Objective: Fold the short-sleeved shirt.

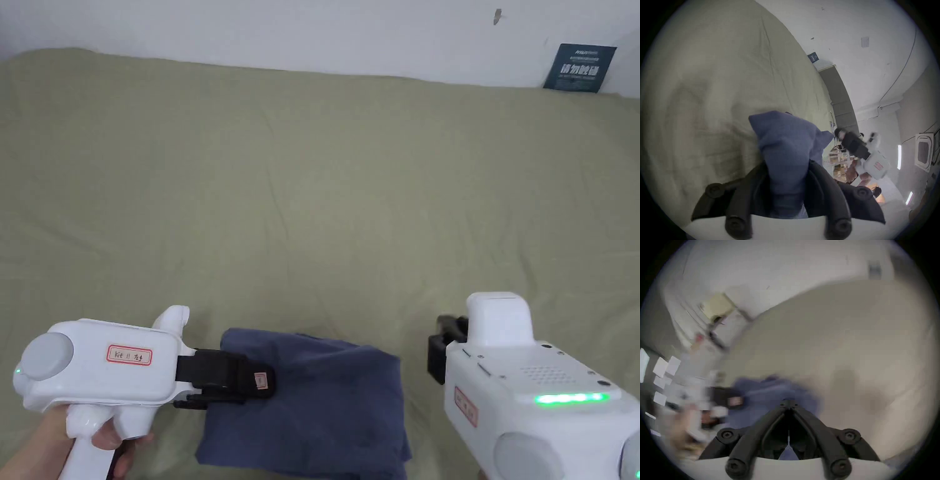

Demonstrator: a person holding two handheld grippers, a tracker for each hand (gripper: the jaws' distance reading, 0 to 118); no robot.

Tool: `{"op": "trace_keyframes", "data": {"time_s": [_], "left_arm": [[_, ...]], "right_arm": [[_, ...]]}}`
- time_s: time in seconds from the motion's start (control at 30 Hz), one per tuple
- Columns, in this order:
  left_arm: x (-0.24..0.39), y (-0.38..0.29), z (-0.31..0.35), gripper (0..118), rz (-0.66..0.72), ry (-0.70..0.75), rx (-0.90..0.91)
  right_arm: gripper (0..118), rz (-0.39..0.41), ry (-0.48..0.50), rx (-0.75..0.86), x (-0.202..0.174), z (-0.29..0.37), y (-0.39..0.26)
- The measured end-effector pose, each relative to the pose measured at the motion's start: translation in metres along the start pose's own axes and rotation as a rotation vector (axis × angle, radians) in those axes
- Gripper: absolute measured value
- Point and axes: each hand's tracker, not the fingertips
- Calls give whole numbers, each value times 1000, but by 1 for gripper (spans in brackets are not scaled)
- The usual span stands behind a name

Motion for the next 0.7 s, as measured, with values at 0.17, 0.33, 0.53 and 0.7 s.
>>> {"op": "trace_keyframes", "data": {"time_s": [0.17, 0.33, 0.53, 0.7], "left_arm": [[9, 4, 16, 29, -40, 44, 8], [5, 14, 44, 29, -47, 78, 30], [-22, 37, 97, 29, -11, 122, 74], [-58, 60, 158, 29, 11, 182, 101]], "right_arm": [[1, 1, -97, 114, -7, 12, 9], [1, -48, -88, 112, -13, 9, 18], [1, -64, -28, 98, -41, -5, 31], [1, -59, 35, 100, -83, -18, 47]]}}
